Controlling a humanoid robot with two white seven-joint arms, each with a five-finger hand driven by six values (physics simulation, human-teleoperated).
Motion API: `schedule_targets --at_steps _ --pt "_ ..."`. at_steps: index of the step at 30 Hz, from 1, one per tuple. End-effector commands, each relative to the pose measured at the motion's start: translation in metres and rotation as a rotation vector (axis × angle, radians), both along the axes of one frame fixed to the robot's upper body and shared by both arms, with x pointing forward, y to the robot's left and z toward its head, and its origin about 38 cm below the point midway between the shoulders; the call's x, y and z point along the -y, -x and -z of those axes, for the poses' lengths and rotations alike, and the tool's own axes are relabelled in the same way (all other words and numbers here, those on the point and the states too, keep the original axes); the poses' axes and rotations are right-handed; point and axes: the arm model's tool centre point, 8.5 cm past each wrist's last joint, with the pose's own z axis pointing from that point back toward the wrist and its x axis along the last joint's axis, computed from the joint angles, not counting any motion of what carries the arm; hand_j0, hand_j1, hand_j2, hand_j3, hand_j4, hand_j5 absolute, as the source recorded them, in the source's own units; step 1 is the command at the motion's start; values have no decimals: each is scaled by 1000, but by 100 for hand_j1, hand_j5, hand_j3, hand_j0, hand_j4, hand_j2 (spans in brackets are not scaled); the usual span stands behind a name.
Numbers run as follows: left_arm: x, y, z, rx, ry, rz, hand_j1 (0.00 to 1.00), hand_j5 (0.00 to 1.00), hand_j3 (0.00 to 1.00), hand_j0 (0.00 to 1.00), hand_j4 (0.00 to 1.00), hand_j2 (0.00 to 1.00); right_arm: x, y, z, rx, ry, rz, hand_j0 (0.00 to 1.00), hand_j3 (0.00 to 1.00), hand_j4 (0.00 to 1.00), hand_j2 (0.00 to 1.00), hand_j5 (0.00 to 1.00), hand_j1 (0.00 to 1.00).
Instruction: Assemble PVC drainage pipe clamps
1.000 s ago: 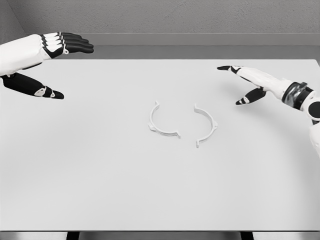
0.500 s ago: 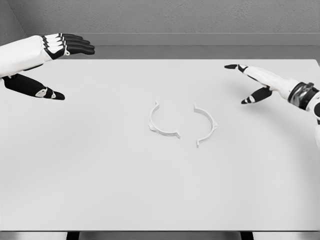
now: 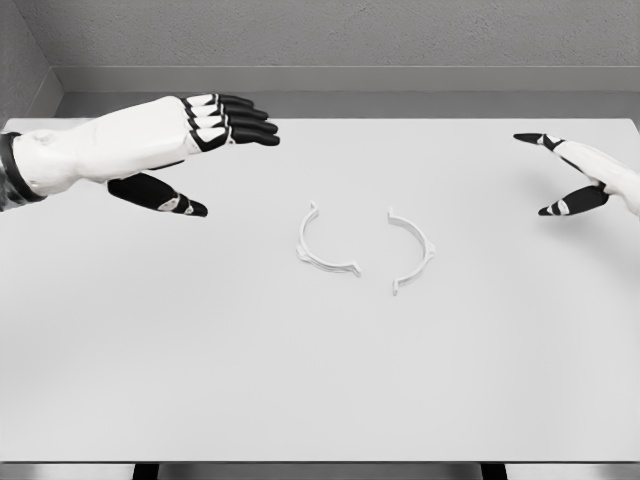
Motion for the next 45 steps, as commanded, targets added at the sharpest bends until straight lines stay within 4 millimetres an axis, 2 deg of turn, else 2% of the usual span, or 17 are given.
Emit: schedule_targets --at_steps 1,3,5,10,11,16,18,25,30,35,39,44,45 --pt "34 -4 14 29 -3 19 100 100 100 100 100 100 1 0 -1 4 -10 4 100 100 100 100 100 100" --pt "38 -8 15 31 5 19 100 100 100 100 100 100 1 1 -1 7 -10 4 100 100 100 100 100 100" --pt "47 -8 15 33 20 33 100 100 100 100 100 100 -11 1 -3 24 -6 -27 100 100 100 100 100 100" --pt "68 -12 31 9 9 49 100 100 100 100 100 100 -14 1 -2 21 -5 -32 100 100 100 100 100 100" --pt "67 -14 34 6 2 41 100 100 100 100 100 100 -15 2 2 12 -3 -36 100 100 100 100 100 100" --pt "70 -21 50 -23 -15 17 100 100 100 100 100 100 -48 1 18 -13 -6 -106 100 100 100 100 100 100" --pt "72 -27 58 -43 -22 -1 100 100 100 100 100 100 -54 6 31 -39 -8 -119 100 100 100 100 100 100" --pt "73 -34 71 -70 -33 -25 100 100 100 100 100 100 -58 8 31 -33 -6 -129 100 100 100 100 100 100" --pt "81 -45 94 -121 -54 -49 100 100 100 100 100 100 -60 11 31 -28 -3 -138 100 100 100 100 100 100" --pt "74 -60 86 -118 -61 -81 100 100 100 100 100 100 -60 11 32 -30 -2 -138 100 100 100 100 100 100" --pt "91 -68 102 -148 -73 -92 100 100 100 100 100 100 -60 11 32 -30 -2 -138 100 100 100 100 100 100" --pt "84 -78 128 -222 -101 -135 100 100 100 100 100 100 -60 11 32 -30 -2 -138 100 100 100 100 100 100" --pt "84 -79 128 -215 -110 -139 100 100 100 100 100 100 -60 11 32 -32 -2 -138 100 100 100 100 100 100"
